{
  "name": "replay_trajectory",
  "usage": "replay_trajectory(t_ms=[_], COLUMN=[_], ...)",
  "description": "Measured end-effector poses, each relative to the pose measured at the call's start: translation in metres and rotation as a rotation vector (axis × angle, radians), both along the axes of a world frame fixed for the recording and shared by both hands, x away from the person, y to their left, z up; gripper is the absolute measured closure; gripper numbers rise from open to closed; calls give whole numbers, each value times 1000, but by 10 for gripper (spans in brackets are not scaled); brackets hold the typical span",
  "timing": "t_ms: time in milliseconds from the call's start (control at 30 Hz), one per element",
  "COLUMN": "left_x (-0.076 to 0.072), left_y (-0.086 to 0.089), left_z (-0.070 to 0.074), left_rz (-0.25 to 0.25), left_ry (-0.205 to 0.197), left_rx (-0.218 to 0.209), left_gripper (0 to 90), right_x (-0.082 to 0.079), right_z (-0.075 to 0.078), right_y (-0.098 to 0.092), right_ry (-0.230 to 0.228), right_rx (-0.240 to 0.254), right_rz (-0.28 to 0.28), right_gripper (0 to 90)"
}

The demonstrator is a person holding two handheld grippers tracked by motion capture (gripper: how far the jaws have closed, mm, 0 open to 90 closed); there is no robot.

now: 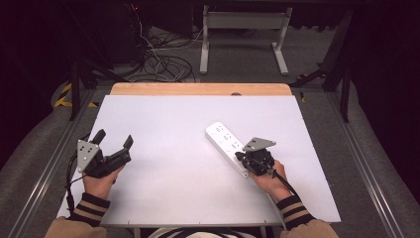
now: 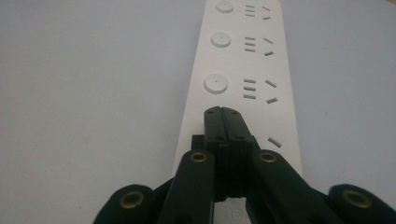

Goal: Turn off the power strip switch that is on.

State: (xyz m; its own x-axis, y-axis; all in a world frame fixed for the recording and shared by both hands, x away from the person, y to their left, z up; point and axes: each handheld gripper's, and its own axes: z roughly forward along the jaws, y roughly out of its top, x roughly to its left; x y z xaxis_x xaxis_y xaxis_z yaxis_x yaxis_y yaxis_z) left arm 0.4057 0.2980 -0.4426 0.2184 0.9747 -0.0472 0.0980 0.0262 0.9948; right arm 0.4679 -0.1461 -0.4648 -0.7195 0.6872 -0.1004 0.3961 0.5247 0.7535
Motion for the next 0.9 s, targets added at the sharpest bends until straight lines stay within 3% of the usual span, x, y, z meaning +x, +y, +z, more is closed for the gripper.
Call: replay_trajectory(t_ms=[233,400,467,900], left_x=[0,0,0,0], left_y=[0,0,1,1], left_z=[0,0,0,0], left_rz=[-1,-1,-1,1], left_ry=[2,3,3,5], left_rx=[-1,-2,-6,-3], left_gripper=[82,83,83,83], right_x=[-2,-2,-6,-5], right_z=[0,-2,-3,-1], right_y=[3,2,8,8], right_ry=[-17,3,-58,-39], right_rx=[-20,6,-58,-46], right_rz=[-7,0,3,-7], right_gripper=[900,900,900,900])
